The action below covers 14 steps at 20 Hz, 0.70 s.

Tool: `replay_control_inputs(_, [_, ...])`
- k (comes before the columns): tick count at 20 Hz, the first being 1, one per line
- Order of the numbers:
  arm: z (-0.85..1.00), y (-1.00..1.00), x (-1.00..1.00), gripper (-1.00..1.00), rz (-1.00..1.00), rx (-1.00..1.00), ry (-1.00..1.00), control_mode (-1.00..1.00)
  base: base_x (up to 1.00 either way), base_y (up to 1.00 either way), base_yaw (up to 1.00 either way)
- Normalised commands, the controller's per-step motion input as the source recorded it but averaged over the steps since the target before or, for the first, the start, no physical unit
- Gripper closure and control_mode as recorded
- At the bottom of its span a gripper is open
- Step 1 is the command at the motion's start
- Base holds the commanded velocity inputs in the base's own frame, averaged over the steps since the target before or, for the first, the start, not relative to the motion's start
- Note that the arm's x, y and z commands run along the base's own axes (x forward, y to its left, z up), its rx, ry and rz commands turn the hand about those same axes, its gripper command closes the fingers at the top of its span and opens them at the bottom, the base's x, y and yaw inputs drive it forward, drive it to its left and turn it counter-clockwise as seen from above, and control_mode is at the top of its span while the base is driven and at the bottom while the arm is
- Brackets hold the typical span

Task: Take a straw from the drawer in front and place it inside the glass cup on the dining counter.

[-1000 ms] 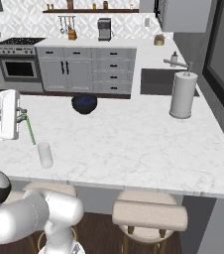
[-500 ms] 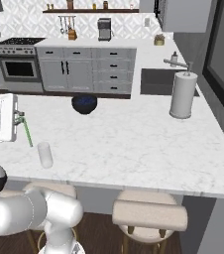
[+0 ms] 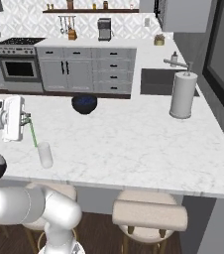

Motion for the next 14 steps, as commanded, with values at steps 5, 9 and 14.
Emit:
replay_control_inputs(5, [-0.17,0.03,0.25,1.00,0.00,0.00,0.02,-1.00,0.00,0.00,0.00])
replay_control_inputs(9, [-0.07,0.03,0.25,1.00,0.00,0.00,0.00,-1.00,0.00,0.00,0.00])
replay_control_inputs(14, [-0.11,0.04,0.16,1.00,0.00,0.00,0.00,-1.00,0.00,0.00,0.00])
